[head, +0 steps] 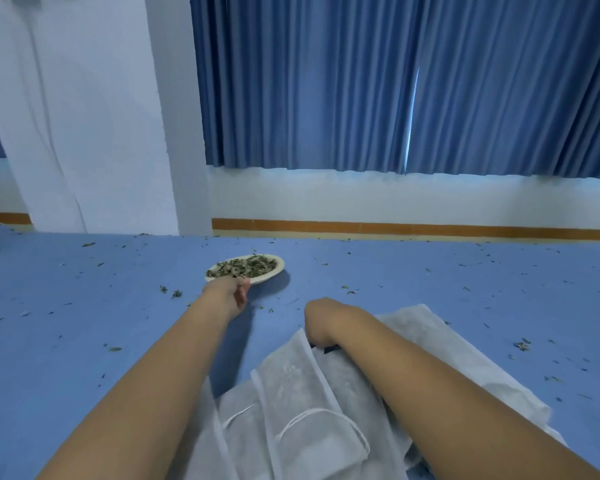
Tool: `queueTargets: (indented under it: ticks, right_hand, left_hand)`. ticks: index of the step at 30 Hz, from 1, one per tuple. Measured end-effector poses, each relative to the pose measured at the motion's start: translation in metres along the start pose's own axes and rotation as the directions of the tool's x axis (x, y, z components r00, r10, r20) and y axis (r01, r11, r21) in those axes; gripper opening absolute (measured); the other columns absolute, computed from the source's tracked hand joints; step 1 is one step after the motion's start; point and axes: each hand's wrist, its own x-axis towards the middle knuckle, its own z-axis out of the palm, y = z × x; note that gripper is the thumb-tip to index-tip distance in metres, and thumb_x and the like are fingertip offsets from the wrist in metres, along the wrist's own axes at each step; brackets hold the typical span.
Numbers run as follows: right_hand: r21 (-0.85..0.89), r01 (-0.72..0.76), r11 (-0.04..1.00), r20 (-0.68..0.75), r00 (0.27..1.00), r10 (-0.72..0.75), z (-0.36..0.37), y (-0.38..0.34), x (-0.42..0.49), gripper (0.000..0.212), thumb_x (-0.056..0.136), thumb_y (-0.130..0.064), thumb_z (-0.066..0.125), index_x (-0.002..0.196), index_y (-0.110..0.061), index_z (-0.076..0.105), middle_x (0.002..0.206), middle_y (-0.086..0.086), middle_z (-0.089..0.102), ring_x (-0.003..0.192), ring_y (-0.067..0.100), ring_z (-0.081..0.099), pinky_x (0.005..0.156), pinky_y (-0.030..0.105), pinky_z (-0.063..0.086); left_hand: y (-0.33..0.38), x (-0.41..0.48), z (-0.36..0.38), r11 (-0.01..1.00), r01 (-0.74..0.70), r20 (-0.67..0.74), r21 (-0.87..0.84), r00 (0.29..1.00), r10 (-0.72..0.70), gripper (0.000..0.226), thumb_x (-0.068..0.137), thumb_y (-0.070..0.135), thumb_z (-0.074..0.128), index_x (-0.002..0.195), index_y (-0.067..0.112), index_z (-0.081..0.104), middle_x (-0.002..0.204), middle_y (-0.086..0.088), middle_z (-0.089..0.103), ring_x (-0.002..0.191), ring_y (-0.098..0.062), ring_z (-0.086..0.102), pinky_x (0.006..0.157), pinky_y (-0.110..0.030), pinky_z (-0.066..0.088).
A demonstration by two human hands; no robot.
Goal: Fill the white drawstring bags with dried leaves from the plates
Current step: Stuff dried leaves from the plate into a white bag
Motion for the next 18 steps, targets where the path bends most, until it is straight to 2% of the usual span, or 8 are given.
queueTargets:
  ticks: [2,4,6,7,8,9,14,18]
  right_hand:
    - [0.193,0.008,0.981,-0.088,0.996,0.009,-0.001,0.004,-0.011,0.010,0.094,-0.004,0.049,0.088,0.000,0.057,0.090,0.015,0.059,0.071,0.025,0.052,0.056,0.028,0.040]
    - [0.531,0.081,0.844,-0.257,0.964,0.070,-0.010,0.009,-0.025,0.027,0.099,-0.010,0.042,0.110,0.007,0.060,0.100,0.022,0.061,0.084,0.029,0.057,0.067,0.029,0.049]
    - [0.889,0.196,0.413,-0.287,0.942,0.172,-0.022,0.013,-0.053,0.034,0.103,-0.018,0.038,0.115,0.009,0.055,0.091,0.023,0.063,0.075,0.034,0.065,0.074,0.036,0.056]
    - [0.955,0.242,0.171,-0.273,0.943,0.189,-0.028,0.015,-0.073,0.034,0.104,-0.022,0.036,0.110,0.006,0.054,0.082,0.021,0.063,0.062,0.032,0.065,0.067,0.035,0.058]
    - [0.960,0.278,0.029,-0.278,0.940,0.200,-0.031,0.019,-0.094,0.032,0.104,-0.024,0.037,0.103,0.003,0.055,0.074,0.018,0.061,0.051,0.027,0.063,0.055,0.031,0.056]
    - [0.953,0.302,-0.001,-0.295,0.932,0.211,-0.030,0.025,-0.113,0.029,0.103,-0.024,0.040,0.098,0.000,0.056,0.071,0.016,0.059,0.047,0.023,0.061,0.047,0.028,0.053]
    - [0.885,0.299,0.357,-0.380,0.907,0.182,0.013,0.064,-0.220,0.016,0.094,-0.013,0.055,0.109,-0.015,0.060,0.075,0.005,0.062,0.053,0.011,0.059,0.041,0.020,0.044]
    - [0.829,0.239,0.506,-0.347,0.929,0.129,0.065,0.090,-0.282,0.027,0.092,-0.010,0.057,0.108,-0.033,0.059,0.064,-0.003,0.061,0.040,0.001,0.054,0.036,0.016,0.037]
  left_hand:
    - [0.005,-0.048,-0.005,0.998,-0.027,0.083,0.065,0.996,0.021,0.026,0.098,-0.003,0.044,0.074,0.004,0.051,0.046,-0.001,0.052,0.023,-0.002,0.035,0.029,-0.010,0.028]
    - [0.012,-0.103,-0.013,0.991,-0.069,0.171,0.119,0.984,0.048,0.024,0.097,-0.002,0.045,0.075,0.004,0.052,0.053,-0.002,0.053,0.026,-0.003,0.036,0.031,-0.010,0.029]
    - [0.018,-0.159,-0.024,0.982,-0.084,0.272,0.171,0.962,0.035,0.015,0.098,0.002,0.048,0.085,0.003,0.054,0.044,0.000,0.054,0.028,-0.002,0.039,0.032,-0.011,0.029]
    - [0.019,-0.186,-0.030,0.974,-0.093,0.312,0.207,0.950,0.025,0.011,0.098,0.005,0.049,0.089,0.003,0.054,0.042,0.002,0.054,0.030,-0.001,0.040,0.032,-0.010,0.029]
    - [0.018,-0.212,-0.037,0.963,-0.107,0.342,0.249,0.939,0.015,0.009,0.098,0.006,0.051,0.090,0.004,0.055,0.043,0.002,0.054,0.031,-0.001,0.041,0.033,-0.010,0.029]
    - [0.014,-0.234,-0.045,0.947,-0.119,0.365,0.298,0.931,0.003,0.009,0.097,0.007,0.053,0.090,0.005,0.056,0.044,0.003,0.054,0.032,-0.001,0.041,0.033,-0.010,0.029]
    - [-0.036,-0.330,-0.084,0.881,-0.137,0.452,0.454,0.887,-0.095,0.008,0.093,0.008,0.060,0.086,0.005,0.063,0.060,0.001,0.063,0.036,-0.001,0.038,0.034,-0.010,0.030]
    - [-0.092,-0.369,-0.101,0.809,-0.194,0.447,0.555,0.890,-0.093,0.015,0.090,0.009,0.065,0.103,0.003,0.060,0.067,-0.001,0.064,0.041,-0.003,0.043,0.039,-0.013,0.035]
